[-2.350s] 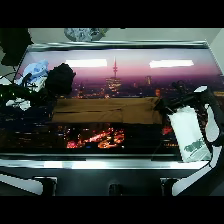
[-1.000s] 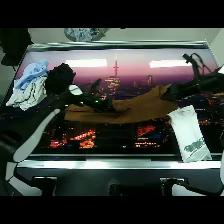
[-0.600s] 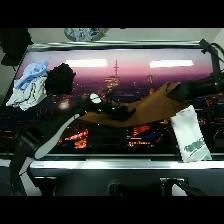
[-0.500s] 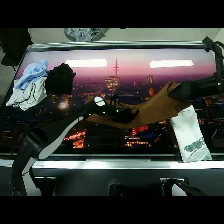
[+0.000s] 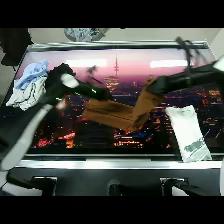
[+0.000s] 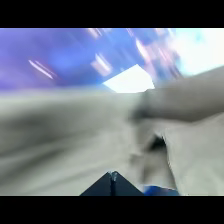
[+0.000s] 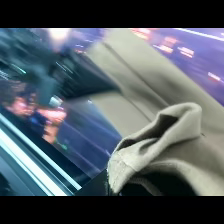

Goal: Fold the shirts.

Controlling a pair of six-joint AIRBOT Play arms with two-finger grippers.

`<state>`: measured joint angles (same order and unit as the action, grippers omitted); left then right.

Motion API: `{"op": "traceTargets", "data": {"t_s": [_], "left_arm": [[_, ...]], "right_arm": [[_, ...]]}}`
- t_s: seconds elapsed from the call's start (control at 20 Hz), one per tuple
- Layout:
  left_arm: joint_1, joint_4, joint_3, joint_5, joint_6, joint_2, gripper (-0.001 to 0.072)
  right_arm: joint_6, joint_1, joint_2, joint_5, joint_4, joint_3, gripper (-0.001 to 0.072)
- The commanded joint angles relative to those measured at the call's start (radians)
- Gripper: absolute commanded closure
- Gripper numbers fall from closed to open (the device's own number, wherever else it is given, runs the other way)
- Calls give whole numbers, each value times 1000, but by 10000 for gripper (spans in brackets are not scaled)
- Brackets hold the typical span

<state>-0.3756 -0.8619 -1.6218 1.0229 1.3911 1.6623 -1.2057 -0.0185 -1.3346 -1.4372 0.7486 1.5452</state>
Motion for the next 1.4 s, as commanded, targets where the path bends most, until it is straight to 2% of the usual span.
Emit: {"op": "traceTargets", "data": {"t_s": [0.0, 0.2, 0.4, 0.45, 0.5, 0.55, 0.65, 0.75, 0.85, 1.0, 1.05, 1.1, 1.2, 1.35], "left_arm": [[192, -204, -1, 26, 8, -232, 684], [359, -204, 0, 76, 15, -407, 683], [390, -204, 0, 112, 15, -483, 683], [384, -204, 0, 121, 15, -484, 683], [381, -204, 8, 122, 15, -484, 683], [377, -204, 22, 122, 15, -484, 683], [376, -204, 56, 122, 15, -484, 683], [381, -205, 83, 122, 3, -483, 683], [395, -206, 92, 121, -8, -481, 683], [429, -213, 92, 121, -8, -481, 683], [436, -213, 92, 121, -8, -481, 683], [439, -213, 92, 121, -8, -481, 683], [438, -212, 93, 121, -7, -481, 682], [428, -212, 92, 122, -3, -481, 683]], "right_arm": [[9, 156, -117, 192, -98, 1, 682], [16, 292, -317, 369, -252, 2, 681], [21, 397, -486, 454, -409, 2, 674], [46, 419, -518, 497, -469, 2, 492], [113, 429, -539, 531, -560, 2, 108], [203, 429, -547, 538, -642, 1, 19], [245, 385, -529, 491, -650, 2, 25], [230, 295, -489, 369, -509, 2, 26], [142, 179, -425, 230, -251, 2, 25], [-6, 13, -335, 25, 219, -3, 27], [-47, -26, -320, -42, 343, -23, 39], [-57, -47, -308, -67, 393, -73, 40], [-61, -50, -297, 12, 316, -220, 41], [-14, -1, -304, 245, 70, -397, 41]]}}
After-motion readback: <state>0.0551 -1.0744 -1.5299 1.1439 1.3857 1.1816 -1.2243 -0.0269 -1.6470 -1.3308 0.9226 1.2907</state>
